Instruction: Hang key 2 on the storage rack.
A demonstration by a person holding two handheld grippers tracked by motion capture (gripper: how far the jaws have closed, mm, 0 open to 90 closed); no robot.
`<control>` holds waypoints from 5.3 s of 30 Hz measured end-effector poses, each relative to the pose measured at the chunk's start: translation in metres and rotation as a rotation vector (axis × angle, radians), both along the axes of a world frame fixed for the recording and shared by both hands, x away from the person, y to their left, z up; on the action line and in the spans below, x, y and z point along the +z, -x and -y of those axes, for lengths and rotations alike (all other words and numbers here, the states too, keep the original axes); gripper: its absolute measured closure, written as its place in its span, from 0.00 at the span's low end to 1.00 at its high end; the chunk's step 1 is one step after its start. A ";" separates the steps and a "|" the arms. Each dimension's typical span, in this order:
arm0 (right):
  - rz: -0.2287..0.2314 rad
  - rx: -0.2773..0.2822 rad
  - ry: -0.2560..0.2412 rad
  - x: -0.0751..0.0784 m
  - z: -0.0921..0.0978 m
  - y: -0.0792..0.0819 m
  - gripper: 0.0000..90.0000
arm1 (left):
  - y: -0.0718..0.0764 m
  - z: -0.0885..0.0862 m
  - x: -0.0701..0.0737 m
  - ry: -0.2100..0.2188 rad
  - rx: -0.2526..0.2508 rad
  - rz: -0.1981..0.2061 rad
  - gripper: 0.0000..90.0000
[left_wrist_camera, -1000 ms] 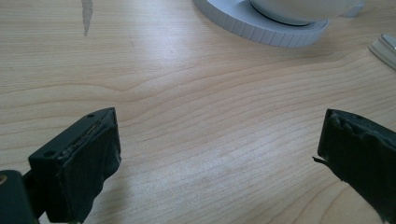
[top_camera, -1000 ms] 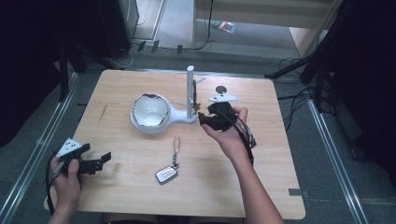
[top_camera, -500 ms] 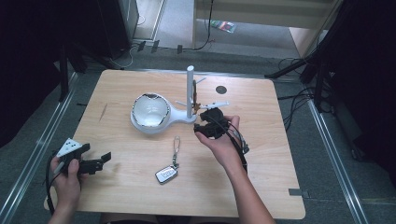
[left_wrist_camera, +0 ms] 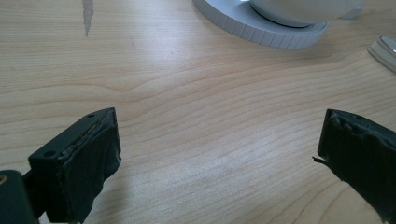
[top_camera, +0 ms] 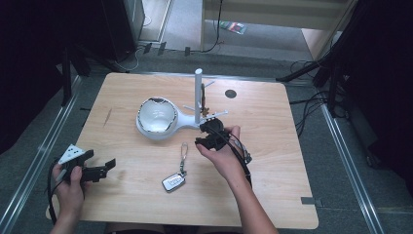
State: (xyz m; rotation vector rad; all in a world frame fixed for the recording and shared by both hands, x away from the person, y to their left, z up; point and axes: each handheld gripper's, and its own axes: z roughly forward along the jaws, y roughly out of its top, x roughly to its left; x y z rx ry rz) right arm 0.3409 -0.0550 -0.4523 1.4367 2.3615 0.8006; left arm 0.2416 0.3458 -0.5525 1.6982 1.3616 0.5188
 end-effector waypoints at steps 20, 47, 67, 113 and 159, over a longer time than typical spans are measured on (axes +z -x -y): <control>-0.152 0.032 0.010 -0.027 -0.030 0.007 0.66 | 0.000 -0.001 0.000 0.006 -0.002 0.001 0.00; -0.278 0.048 0.023 -0.050 -0.056 0.013 0.68 | -0.001 -0.001 0.000 0.005 -0.001 -0.001 0.00; -0.322 0.059 0.068 -0.059 -0.066 0.017 0.86 | -0.001 -0.001 0.000 0.006 -0.003 -0.004 0.00; 0.061 0.040 -0.135 -0.028 -0.036 0.038 0.93 | -0.001 -0.001 0.000 0.002 -0.002 -0.007 0.00; 0.376 -0.099 -0.229 0.008 -0.007 0.039 0.93 | -0.001 -0.001 0.000 0.004 -0.001 0.003 0.00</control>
